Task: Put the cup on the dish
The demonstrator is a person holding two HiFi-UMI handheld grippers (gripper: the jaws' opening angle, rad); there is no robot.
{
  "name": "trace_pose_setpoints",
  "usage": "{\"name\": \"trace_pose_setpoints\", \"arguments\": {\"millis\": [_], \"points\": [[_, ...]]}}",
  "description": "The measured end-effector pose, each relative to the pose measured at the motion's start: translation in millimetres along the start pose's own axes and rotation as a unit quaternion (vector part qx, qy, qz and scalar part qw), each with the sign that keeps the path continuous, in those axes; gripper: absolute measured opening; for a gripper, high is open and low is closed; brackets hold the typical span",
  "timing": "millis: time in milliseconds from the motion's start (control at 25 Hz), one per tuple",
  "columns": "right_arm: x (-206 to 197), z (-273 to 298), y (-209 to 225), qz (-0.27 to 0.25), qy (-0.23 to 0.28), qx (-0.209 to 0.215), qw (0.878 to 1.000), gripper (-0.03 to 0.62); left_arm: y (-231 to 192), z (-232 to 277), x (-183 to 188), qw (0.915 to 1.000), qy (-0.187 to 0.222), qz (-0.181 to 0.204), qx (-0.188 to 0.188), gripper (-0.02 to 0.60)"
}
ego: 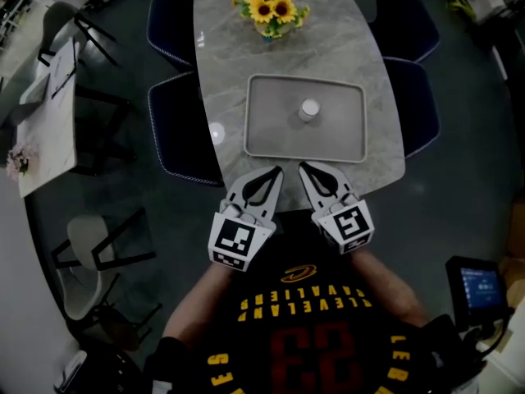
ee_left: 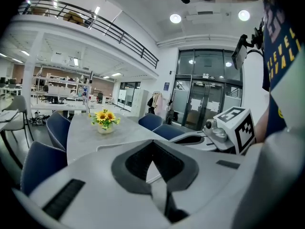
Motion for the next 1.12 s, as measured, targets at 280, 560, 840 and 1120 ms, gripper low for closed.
{"name": "trace_pose_setpoints", "arguments": {"millis": [280,560,840,1120], "points": [[32,-21,-18,-0.019,0.044,-0.01,0.999,0.006,8,-26,19,0.9995,0.033,-0.001,-0.002,0.002],[48,-46,-50,-0.039,0.069,-0.026,0.997,0.007,24,-61,23,0.9985,0.054,0.001,-0.012,0.002],[45,-65,-67,-0.044,0.077,-0.041,0.995,0.007,37,-78,23,0.9979,0.061,0.009,-0.019,0.002],[44,-80,-76,-0.044,0.094,-0.056,0.993,0.008,50,-89,24,0.9974,0.061,0.025,-0.027,0.002]]}}
Point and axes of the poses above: the fingertips, and each gripper's own axes: z forward along the fingers, y to its right, x out of its top, the point moved 7 cm from there along -z, backward along the fingers
